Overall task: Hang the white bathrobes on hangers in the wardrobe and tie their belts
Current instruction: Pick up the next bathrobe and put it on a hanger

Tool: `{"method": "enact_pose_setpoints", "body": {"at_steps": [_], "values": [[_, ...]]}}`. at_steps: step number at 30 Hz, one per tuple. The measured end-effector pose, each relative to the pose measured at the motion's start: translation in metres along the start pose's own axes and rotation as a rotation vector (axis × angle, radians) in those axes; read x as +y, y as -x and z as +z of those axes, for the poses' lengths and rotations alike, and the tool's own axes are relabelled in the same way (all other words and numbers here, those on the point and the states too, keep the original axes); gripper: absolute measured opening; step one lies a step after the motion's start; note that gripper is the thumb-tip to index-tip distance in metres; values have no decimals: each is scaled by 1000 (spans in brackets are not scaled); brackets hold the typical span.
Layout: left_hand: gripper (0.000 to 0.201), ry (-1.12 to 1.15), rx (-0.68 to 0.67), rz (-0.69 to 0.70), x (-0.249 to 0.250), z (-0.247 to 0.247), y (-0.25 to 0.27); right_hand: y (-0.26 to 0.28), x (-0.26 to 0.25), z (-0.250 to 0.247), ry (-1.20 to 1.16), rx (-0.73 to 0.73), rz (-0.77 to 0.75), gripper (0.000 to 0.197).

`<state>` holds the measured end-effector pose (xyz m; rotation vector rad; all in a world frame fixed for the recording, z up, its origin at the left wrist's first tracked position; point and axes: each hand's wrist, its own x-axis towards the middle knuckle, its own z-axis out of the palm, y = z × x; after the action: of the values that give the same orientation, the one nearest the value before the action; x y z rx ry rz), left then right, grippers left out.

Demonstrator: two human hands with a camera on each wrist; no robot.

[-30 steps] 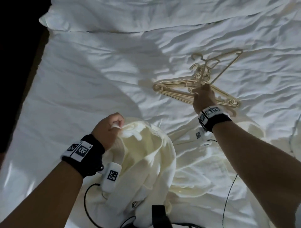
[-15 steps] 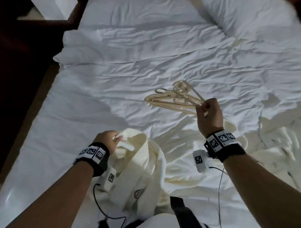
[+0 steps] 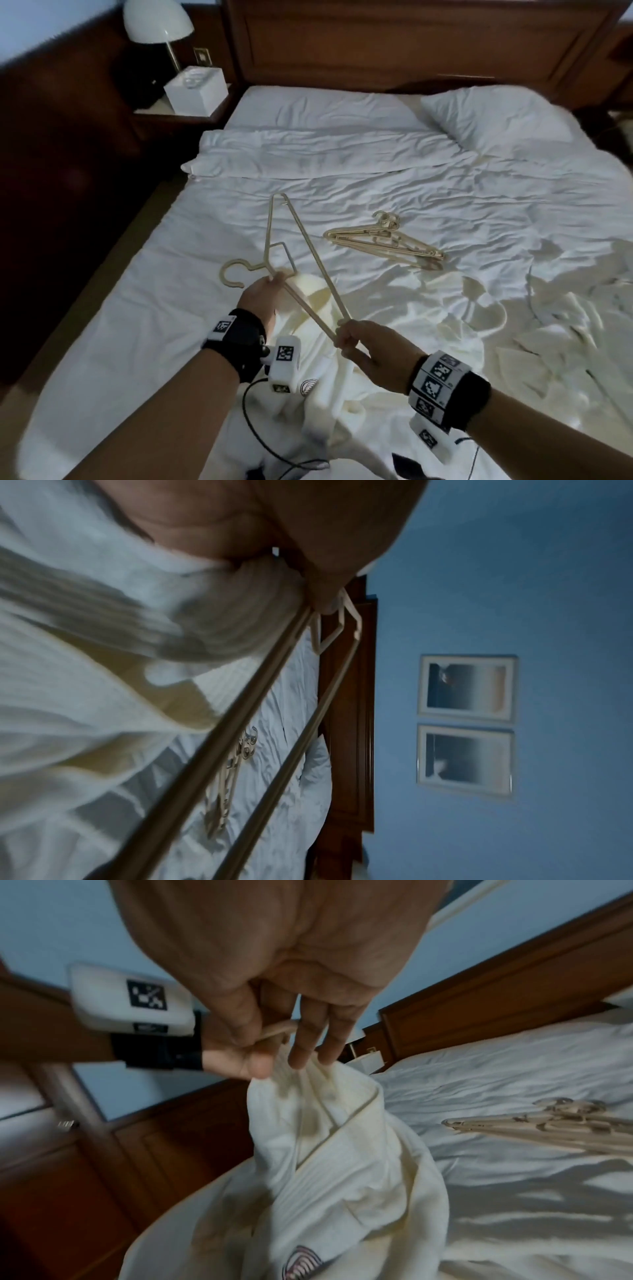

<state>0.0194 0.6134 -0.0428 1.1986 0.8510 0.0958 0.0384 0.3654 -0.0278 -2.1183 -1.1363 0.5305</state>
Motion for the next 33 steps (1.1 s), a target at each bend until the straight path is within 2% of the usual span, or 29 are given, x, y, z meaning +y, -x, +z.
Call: {"method": "enact_pose_setpoints", "body": {"at_steps": [3, 5, 6, 8, 10, 11, 12, 14, 16, 17, 20, 22, 24, 26, 30, 33], "values": [[29, -357, 35, 205, 6, -5, 26, 17, -16, 10, 148, -196, 47, 20], [25, -545, -22, 338, 10, -7, 43, 24, -27, 11, 181, -195, 59, 25], [23, -633, -62, 391, 12, -10, 52, 25, -33, 8, 182, -108, 40, 23], [24, -817, -169, 468, 9, -13, 69, 20, -45, -2, 250, 176, -14, 21], [33, -998, -290, 522, 0, -16, 85, 14, -53, -11, 432, 428, -64, 36], [37, -1054, -340, 542, -5, -16, 89, 9, -56, -16, 530, 479, -57, 48], [34, -1069, -371, 556, -12, -18, 93, 5, -60, -19, 611, 461, -32, 58], [16, -1003, -381, 579, -22, -20, 102, -1, -65, -20, 652, 296, 25, 57], [13, -883, -363, 560, -29, -23, 107, -4, -62, -14, 591, 99, 70, 44], [14, -805, -357, 529, -29, -24, 109, -4, -58, -10, 557, 61, 95, 39], [20, -621, -256, 411, -24, -32, 108, 4, -45, -5, 504, 143, 192, 30], [18, -344, -212, 241, -20, -40, 102, 10, -37, -2, 450, 136, 263, 26], [24, -78, -194, 98, -17, -43, 101, 13, -35, 5, 405, 90, 284, 23], [31, -55, -200, 77, -17, -41, 106, 15, -39, 13, 363, 60, 252, 24], [25, -145, -215, 137, -21, -30, 118, 13, -51, 31, 213, 29, 227, 26], [21, -131, -206, 148, -23, -24, 121, 10, -56, 47, 70, 2, 241, 26]]}}
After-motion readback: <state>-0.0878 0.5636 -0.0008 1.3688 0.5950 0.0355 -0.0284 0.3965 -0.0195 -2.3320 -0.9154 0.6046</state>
